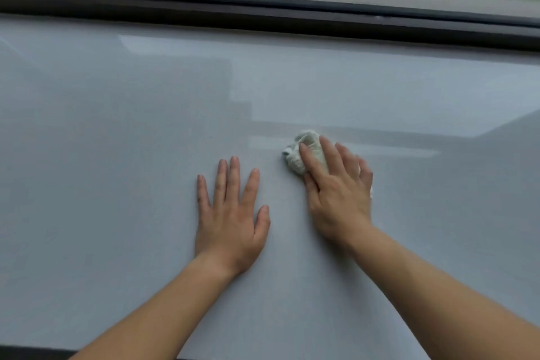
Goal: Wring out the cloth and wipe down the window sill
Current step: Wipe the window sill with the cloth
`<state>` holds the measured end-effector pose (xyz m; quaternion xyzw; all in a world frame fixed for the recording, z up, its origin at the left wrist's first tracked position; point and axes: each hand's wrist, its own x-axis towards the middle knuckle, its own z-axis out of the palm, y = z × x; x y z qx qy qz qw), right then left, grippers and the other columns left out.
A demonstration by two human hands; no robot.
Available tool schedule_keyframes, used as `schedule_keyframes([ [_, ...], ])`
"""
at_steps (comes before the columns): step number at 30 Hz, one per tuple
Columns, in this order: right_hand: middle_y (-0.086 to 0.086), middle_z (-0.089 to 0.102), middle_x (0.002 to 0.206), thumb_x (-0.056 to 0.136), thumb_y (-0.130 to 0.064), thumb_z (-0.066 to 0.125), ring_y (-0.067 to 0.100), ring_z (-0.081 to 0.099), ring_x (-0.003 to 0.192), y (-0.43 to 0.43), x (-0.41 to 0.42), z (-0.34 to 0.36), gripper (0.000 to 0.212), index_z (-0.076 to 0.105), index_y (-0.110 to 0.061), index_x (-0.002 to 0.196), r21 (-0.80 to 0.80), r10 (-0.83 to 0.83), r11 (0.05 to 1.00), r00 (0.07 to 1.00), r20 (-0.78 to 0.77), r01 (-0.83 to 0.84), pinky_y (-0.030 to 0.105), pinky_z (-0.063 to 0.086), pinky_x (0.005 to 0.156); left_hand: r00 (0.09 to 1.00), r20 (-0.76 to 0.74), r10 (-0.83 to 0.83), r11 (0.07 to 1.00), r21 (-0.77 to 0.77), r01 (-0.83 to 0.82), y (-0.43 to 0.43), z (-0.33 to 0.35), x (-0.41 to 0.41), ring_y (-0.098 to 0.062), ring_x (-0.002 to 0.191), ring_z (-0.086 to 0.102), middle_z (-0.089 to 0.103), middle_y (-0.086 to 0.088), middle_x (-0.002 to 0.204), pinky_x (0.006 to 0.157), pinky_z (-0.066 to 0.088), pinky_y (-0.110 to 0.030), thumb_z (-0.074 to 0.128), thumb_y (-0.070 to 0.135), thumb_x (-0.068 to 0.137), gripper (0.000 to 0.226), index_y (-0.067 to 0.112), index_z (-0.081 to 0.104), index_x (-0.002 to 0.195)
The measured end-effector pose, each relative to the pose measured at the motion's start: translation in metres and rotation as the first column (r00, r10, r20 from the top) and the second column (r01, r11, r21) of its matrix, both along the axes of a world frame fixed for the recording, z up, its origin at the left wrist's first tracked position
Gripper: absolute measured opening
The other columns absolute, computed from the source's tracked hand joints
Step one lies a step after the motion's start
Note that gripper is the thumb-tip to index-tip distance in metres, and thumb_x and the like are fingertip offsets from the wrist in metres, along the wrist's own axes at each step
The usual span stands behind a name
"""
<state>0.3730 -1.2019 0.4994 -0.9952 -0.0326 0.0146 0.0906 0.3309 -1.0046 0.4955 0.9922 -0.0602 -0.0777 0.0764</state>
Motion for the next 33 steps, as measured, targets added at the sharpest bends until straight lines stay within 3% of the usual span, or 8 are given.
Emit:
schedule_keyframes([
  [3,-0.002,0.034,0.157,0.097,-0.044,0.039,0.028,0.031,0.141,-0.025,-0.013,0.001,0.050,0.036,-0.046,0.147,-0.012,0.230,0.973,0.972,-0.034,-0.231,0.045,0.018,0.113,1.000,0.012,0.008,1.000,0.010,-0.008,0.002,-0.002,-0.001,-0.026,0.152,-0.002,0.005,-0.013,0.165,0.118,0.003,-0.061,0.028,0.049,0.091,0.069,0.021,0.025,0.155],
  [9,-0.002,0.028,0.159,0.100,-0.038,0.040,0.027,0.024,0.143,-0.028,0.001,0.000,0.049,0.033,-0.046,0.147,0.031,-0.145,0.989,0.989,-0.011,0.146,0.044,0.011,0.114,1.000,0.006,0.019,1.000,0.018,-0.019,-0.001,-0.002,-0.001,-0.022,0.151,-0.010,-0.002,-0.010,0.165,0.119,-0.005,-0.057,0.019,0.050,0.093,0.068,0.024,0.017,0.156],
  [15,-0.002,0.038,0.155,0.094,-0.041,0.044,0.028,0.034,0.139,-0.028,-0.066,-0.001,0.052,0.039,-0.044,0.146,-0.009,0.216,0.976,0.976,0.000,-0.216,0.047,0.019,0.113,1.000,-0.007,0.015,1.000,0.016,-0.015,-0.002,0.000,-0.001,-0.021,0.150,-0.016,-0.009,-0.009,0.165,0.118,-0.009,-0.057,0.009,0.048,0.092,0.069,0.025,0.009,0.157],
  [21,-0.001,0.033,0.157,0.099,-0.036,0.043,0.028,0.027,0.141,-0.014,-0.063,0.001,0.048,0.038,-0.044,0.147,0.041,-0.155,0.987,0.988,0.021,0.154,0.046,0.015,0.114,1.000,-0.003,0.014,0.999,0.033,-0.014,-0.003,-0.002,-0.001,-0.022,0.150,-0.016,-0.010,-0.010,0.165,0.117,-0.011,-0.056,0.007,0.051,0.091,0.070,0.026,0.006,0.156],
  [26,-0.002,0.037,0.156,0.095,-0.043,0.038,0.029,0.033,0.140,-0.012,-0.114,0.000,0.051,0.038,-0.045,0.146,-0.013,0.179,0.984,0.984,-0.004,-0.179,0.047,0.020,0.113,1.000,0.003,0.011,1.000,0.002,-0.011,-0.002,-0.003,-0.001,-0.023,0.150,-0.016,-0.009,-0.010,0.165,0.117,-0.012,-0.056,0.015,0.051,0.096,0.066,0.026,0.007,0.157],
  [28,-0.002,0.035,0.157,0.097,-0.043,0.037,0.029,0.031,0.141,-0.024,-0.108,0.003,0.050,0.038,-0.045,0.146,-0.007,0.111,0.994,0.994,-0.015,-0.111,0.046,0.019,0.114,1.000,-0.005,0.003,1.000,-0.013,-0.003,-0.001,-0.002,-0.001,-0.023,0.150,-0.015,-0.008,-0.011,0.165,0.117,-0.012,-0.056,0.021,0.051,0.097,0.066,0.025,0.009,0.157],
  [31,-0.003,0.028,0.160,0.101,-0.041,0.037,0.026,0.023,0.144,-0.012,-0.105,0.003,0.048,0.034,-0.046,0.148,0.035,-0.200,0.979,0.980,-0.008,0.200,0.045,0.013,0.115,0.999,-0.015,-0.031,0.996,-0.080,0.030,0.004,0.002,-0.004,-0.023,0.151,-0.012,-0.002,-0.011,0.165,0.117,-0.013,-0.056,0.031,0.050,0.098,0.064,0.025,0.018,0.155],
  [33,-0.003,0.027,0.160,0.100,-0.042,0.037,0.027,0.023,0.144,0.008,-0.124,0.003,0.049,0.034,-0.044,0.149,0.032,-0.212,0.977,0.977,0.017,0.211,0.048,0.014,0.114,0.998,0.024,-0.058,0.990,-0.131,0.060,0.009,0.005,-0.015,-0.023,0.152,-0.004,0.008,-0.011,0.165,0.117,-0.014,-0.057,0.029,0.048,0.097,0.058,0.024,0.030,0.151],
])
